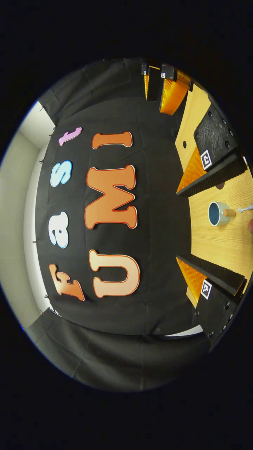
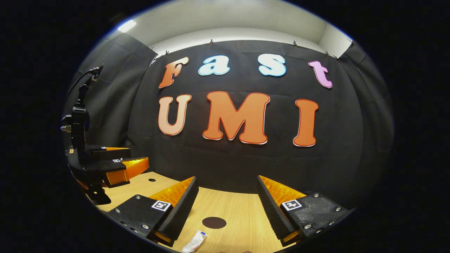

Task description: Put the toothbrush and toothpaste on the desktop into the cup, then pick up the cup and place it on the coaster on the desktop.

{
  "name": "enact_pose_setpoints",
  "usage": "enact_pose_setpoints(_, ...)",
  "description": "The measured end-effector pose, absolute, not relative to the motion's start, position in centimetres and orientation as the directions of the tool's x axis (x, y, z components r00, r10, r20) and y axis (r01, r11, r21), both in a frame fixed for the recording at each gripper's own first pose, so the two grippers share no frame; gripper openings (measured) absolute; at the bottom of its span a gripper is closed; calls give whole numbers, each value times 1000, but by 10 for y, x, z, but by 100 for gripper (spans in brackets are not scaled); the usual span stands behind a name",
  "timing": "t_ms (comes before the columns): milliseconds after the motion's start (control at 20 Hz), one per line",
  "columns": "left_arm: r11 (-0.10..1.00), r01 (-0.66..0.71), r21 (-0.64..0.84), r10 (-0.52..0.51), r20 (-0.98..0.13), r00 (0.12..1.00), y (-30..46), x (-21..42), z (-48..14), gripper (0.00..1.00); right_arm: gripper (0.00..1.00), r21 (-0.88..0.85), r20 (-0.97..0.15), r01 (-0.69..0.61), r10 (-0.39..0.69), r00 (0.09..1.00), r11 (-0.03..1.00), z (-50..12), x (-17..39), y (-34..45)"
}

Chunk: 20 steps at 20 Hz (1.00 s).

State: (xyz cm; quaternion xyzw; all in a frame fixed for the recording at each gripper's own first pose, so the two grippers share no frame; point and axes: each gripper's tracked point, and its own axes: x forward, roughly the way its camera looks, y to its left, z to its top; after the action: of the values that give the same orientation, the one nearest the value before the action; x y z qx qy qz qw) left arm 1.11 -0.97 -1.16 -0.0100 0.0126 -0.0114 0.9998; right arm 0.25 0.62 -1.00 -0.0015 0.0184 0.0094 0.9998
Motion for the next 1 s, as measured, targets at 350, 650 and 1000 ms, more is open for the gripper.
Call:
enact_pose_setpoints(350,998,56,-9,-57,-202,978,-20,14,-54,97,99,-11,-169,-63,60,984,998,-45,0,19)
enact_pose_setpoints(650,996,85,-40,-94,-403,910,-24,12,-104,97,98,7,-314,-99,96,944,995,-77,-4,28)
enact_pose_setpoints(1000,991,89,-101,-132,-605,785,-35,-1,-173,98,98,88,-507,-160,182,843,983,-140,-14,61)
